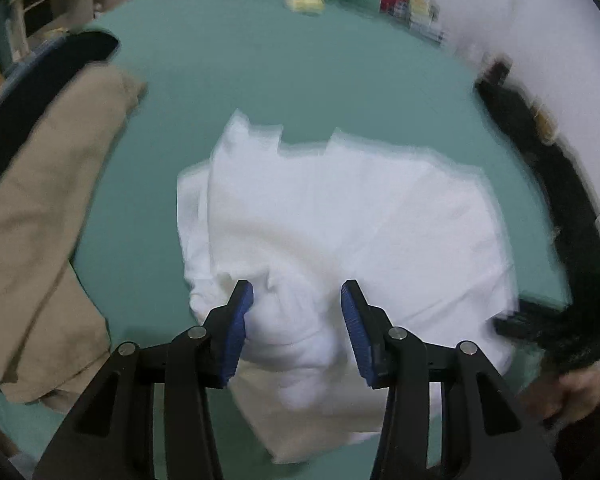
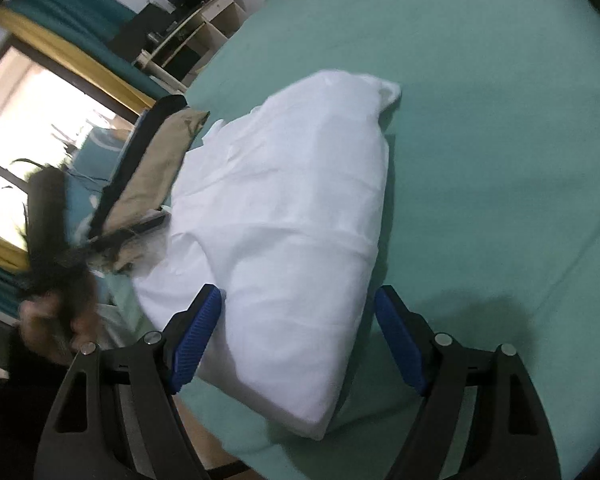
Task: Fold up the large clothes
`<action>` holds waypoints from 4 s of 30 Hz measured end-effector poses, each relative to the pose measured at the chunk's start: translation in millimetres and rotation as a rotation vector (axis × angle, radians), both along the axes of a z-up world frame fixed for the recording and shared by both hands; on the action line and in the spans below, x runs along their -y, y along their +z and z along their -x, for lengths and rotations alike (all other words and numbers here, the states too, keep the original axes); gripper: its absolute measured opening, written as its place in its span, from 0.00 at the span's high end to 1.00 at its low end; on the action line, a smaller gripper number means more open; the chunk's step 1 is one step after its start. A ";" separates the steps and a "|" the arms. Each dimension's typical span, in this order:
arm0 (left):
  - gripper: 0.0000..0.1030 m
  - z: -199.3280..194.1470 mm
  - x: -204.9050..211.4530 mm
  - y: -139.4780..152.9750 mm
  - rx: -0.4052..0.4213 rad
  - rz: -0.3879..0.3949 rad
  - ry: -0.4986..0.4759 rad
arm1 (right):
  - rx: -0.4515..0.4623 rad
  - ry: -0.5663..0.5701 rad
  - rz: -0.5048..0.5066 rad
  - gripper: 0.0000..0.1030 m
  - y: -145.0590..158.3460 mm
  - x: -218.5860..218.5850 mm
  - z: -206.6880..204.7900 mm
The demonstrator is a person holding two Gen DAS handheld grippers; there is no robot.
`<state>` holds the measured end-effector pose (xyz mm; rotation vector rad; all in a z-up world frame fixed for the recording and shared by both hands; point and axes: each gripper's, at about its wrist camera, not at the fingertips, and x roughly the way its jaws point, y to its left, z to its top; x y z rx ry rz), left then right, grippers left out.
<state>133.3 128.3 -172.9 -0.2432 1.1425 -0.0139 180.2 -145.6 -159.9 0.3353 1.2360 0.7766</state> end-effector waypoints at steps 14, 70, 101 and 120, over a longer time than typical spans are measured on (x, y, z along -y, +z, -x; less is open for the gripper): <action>0.75 60.6 41.8 10.8 -0.026 0.113 0.005 | 0.104 0.015 0.173 0.82 38.8 15.9 31.5; 0.50 -19.7 135.7 -27.8 0.056 0.181 -0.154 | 0.048 -0.122 0.035 0.41 -13.7 44.9 1.6; 0.83 6.2 126.6 -7.1 0.163 0.199 -0.144 | 0.143 -0.134 0.059 0.81 20.6 40.5 18.4; 0.87 37.5 95.3 77.5 0.335 0.181 -0.162 | 0.379 -0.186 0.019 0.85 111.8 26.1 39.6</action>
